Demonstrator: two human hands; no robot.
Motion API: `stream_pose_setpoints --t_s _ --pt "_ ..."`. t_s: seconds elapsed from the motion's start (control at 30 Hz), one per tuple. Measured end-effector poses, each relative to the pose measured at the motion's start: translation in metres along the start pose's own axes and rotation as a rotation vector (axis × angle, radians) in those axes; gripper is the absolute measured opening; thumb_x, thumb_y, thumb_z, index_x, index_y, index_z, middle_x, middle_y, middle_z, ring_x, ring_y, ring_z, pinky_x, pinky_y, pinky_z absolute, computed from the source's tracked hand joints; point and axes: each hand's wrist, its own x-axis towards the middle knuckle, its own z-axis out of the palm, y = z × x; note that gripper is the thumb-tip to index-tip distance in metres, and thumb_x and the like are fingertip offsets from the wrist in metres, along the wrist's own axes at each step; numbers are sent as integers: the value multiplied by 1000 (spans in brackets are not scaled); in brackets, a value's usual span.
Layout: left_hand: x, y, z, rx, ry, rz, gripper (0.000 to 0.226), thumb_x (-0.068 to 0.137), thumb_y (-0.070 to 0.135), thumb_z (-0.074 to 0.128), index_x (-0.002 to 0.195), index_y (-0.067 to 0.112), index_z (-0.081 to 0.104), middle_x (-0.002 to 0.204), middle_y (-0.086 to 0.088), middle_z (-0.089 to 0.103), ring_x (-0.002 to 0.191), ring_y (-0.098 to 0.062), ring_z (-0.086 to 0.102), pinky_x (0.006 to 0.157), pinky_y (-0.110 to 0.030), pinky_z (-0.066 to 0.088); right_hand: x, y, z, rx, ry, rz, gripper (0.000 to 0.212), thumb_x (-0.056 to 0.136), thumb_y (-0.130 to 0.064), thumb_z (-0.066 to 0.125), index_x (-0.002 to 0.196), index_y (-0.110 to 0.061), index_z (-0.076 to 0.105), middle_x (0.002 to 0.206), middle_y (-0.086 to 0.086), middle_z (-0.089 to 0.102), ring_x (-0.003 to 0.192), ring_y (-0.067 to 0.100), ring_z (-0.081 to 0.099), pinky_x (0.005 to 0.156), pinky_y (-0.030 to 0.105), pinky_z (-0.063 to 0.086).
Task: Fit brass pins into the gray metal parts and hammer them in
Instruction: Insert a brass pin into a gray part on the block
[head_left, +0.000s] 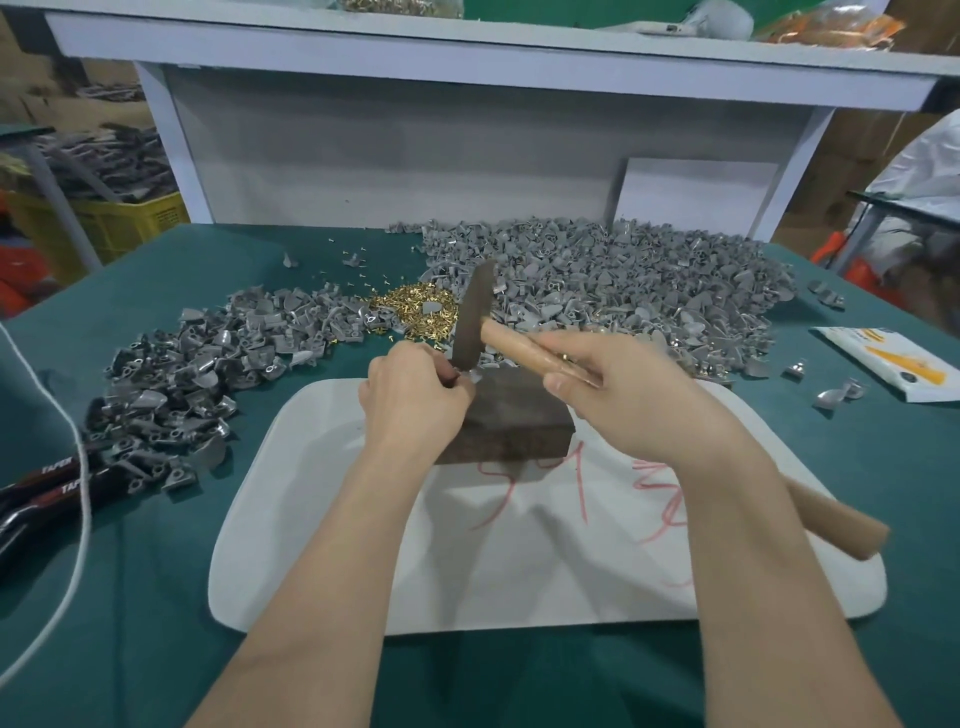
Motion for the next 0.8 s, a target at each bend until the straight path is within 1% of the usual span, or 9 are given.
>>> stream_pose_setpoints --t_s 0.07,0.13,0.23,0.33,0.4,0.43,0.5,0.6,0.8 --pt "0 0 0 9 -1 4 6 81 24 68 77 20 66 106 2 67 107 -27 56 93 -41 45 0 0 0 -7 -11 23 39 95 -27 50 130 -44 50 98 -10 65 87 15 56 72 24 38" --pt "0 1 -1 3 3 2 7 81 24 68 76 20 65 105 0 67 107 -27 56 93 -41 45 -1 1 2 4 62 41 39 94 -27 51 129 -44 50 91 -11 62 89 18 58 74 28 42" --pt "-2 2 -1 -24 17 -4 16 81 21 68 67 21 59 102 -5 68 104 -31 57 92 -42 47 -1 1 1 56 239 36 43 94 -26 51 133 -43 47 115 -12 64 104 16 58 83 26 42" --pt "-2 2 -2 -30 18 9 25 81 18 67 60 21 54 100 -8 69 104 -33 57 90 -42 47 0 -4 4 181 330 -37 53 95 -15 48 134 -49 41 124 -24 56 104 -1 53 85 14 38" --pt "-2 3 -3 -7 -14 43 24 80 18 67 61 25 54 102 -6 68 106 -31 57 91 -42 46 4 -5 13 181 328 -23 49 94 -8 44 126 -44 54 120 -11 64 95 9 58 85 23 44" --pt "-2 4 -3 4 -36 64 23 80 18 67 63 26 54 102 -4 67 106 -30 57 92 -41 46 6 -6 19 150 317 24 43 94 -9 43 118 -39 62 112 -1 67 84 17 58 79 29 47" --pt "-4 7 -3 24 -75 107 20 80 19 67 66 28 56 102 -2 65 105 -28 56 92 -42 45 13 -7 30 111 295 127 29 93 -15 47 102 -33 69 102 5 67 74 21 53 73 33 46" --pt "-6 9 -3 35 -104 148 25 79 20 68 63 31 54 102 -1 61 104 -28 55 93 -42 44 19 -12 40 58 262 196 11 88 -32 59 93 -32 69 99 1 65 87 23 60 77 32 49" --pt "-8 10 -3 23 -112 174 32 78 20 69 57 32 48 101 0 63 106 -30 55 93 -43 44 23 -19 52 -27 227 202 12 87 -38 61 92 -32 69 97 2 63 87 26 61 70 28 40"
